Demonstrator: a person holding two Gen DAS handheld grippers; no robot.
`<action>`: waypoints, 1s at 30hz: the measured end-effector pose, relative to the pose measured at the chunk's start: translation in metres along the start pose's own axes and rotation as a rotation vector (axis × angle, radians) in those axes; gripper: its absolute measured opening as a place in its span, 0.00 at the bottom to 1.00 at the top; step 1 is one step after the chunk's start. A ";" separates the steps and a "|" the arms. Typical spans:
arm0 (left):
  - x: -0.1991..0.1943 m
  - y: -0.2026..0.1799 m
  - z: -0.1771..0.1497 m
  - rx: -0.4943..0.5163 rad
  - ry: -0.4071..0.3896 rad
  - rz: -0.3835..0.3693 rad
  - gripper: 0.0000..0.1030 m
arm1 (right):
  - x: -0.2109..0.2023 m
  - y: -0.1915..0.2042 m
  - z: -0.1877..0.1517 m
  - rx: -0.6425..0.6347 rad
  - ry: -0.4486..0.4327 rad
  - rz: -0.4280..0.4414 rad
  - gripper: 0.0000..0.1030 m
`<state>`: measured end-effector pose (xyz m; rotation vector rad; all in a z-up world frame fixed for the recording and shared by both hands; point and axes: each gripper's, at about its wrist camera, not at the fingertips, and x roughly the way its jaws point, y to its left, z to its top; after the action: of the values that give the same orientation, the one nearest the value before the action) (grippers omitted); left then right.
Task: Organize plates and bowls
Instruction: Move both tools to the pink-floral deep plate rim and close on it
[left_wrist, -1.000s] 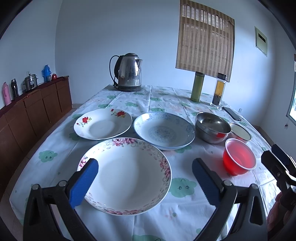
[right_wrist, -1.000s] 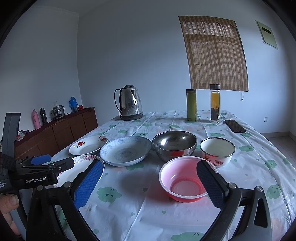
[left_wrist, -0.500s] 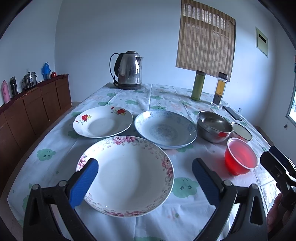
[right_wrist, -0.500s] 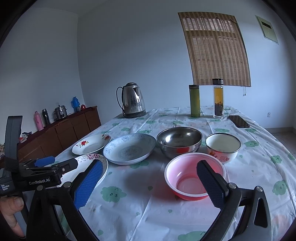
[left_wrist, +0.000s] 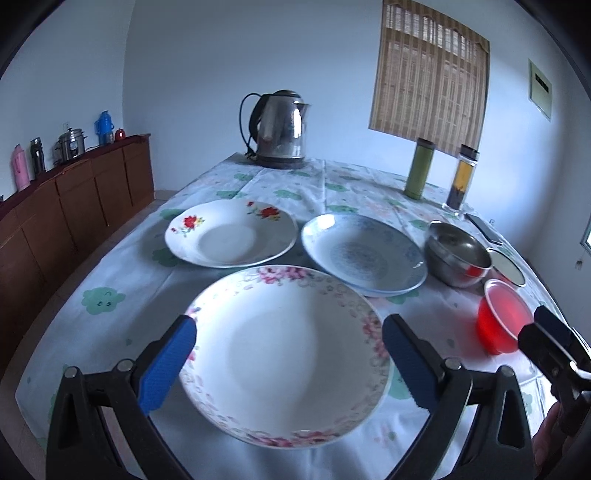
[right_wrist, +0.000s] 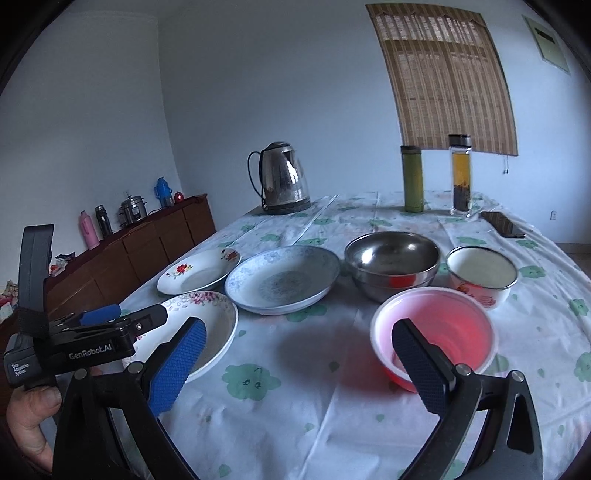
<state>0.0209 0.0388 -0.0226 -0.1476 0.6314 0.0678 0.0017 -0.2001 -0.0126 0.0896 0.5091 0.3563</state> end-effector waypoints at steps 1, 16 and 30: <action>0.001 0.004 0.000 -0.004 0.000 0.003 0.98 | 0.006 0.003 0.001 -0.006 0.018 0.011 0.96; 0.026 0.066 0.005 -0.087 0.063 0.069 0.65 | 0.078 0.044 0.017 -0.071 0.165 0.112 0.69; 0.054 0.093 -0.001 -0.128 0.183 0.045 0.41 | 0.137 0.062 0.014 -0.104 0.298 0.091 0.64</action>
<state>0.0536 0.1310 -0.0658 -0.2653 0.8139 0.1396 0.1005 -0.0933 -0.0527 -0.0422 0.7817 0.4883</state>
